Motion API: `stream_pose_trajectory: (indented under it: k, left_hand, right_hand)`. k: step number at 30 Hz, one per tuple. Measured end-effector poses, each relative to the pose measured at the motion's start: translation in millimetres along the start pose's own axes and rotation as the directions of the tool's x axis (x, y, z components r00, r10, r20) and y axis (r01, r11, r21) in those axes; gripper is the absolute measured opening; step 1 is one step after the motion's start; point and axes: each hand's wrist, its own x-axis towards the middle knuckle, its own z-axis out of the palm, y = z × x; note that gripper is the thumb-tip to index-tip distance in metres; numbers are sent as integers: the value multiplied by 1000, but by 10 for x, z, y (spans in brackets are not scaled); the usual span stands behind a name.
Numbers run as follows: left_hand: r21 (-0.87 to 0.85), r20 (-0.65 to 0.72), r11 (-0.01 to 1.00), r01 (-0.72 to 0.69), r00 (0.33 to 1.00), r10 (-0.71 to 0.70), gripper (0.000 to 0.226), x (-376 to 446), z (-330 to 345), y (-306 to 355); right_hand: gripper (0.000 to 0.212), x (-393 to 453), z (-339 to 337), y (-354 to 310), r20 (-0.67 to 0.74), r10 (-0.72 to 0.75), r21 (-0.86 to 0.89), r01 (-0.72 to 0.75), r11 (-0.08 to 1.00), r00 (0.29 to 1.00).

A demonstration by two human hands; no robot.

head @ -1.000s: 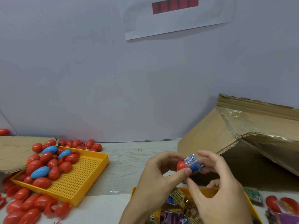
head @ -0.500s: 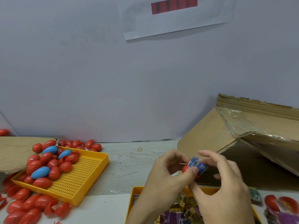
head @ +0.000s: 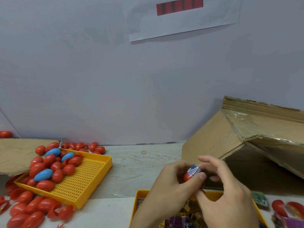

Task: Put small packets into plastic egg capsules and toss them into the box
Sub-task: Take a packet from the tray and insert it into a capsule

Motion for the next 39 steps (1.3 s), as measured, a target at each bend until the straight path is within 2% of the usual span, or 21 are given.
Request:
stream_pose_trajectory:
  k: [3, 10, 14, 18, 27, 31, 35, 39]
  left_hand:
    - [-40, 8, 999, 10, 1000, -9, 20, -12, -15, 15]
    - [-63, 29, 998, 26, 999, -24, 21, -19, -59, 28]
    - [-115, -9, 993, 12, 1000, -13, 17, -25, -69, 57]
    - [-154, -10, 988, 28, 1000, -30, 17, -30, -38, 75]
    - [-208, 79, 974, 92, 994, -77, 25, -52, -92, 85]
    - [-284, 75, 950, 129, 991, -112, 33, -37, -69, 70]
    - [-244, 103, 956, 161, 985, -140, 20, -38, -75, 67]
    - [-236, 133, 952, 195, 977, -167, 21, -53, -103, 110]
  right_hand:
    - [81, 4, 0, -21, 20, 7, 1, -7, 1000, 1000]
    - [77, 1, 1, -102, 33, 42, -17, -41, 999, 999]
    - [79, 9, -2, -100, 50, 2, 26, -4, 1000, 999]
    - [79, 27, -4, -90, 97, -38, -34, 41, 999, 995]
    - [74, 8, 0, -53, 51, -30, -41, 32, 999, 998]
    - [73, 19, 7, -51, 44, -28, -34, 29, 999, 999]
    - [73, 25, 3, -39, 19, -17, -14, 17, 1000, 1000]
    - [72, 14, 5, -58, 16, -10, -19, 10, 1000, 1000]
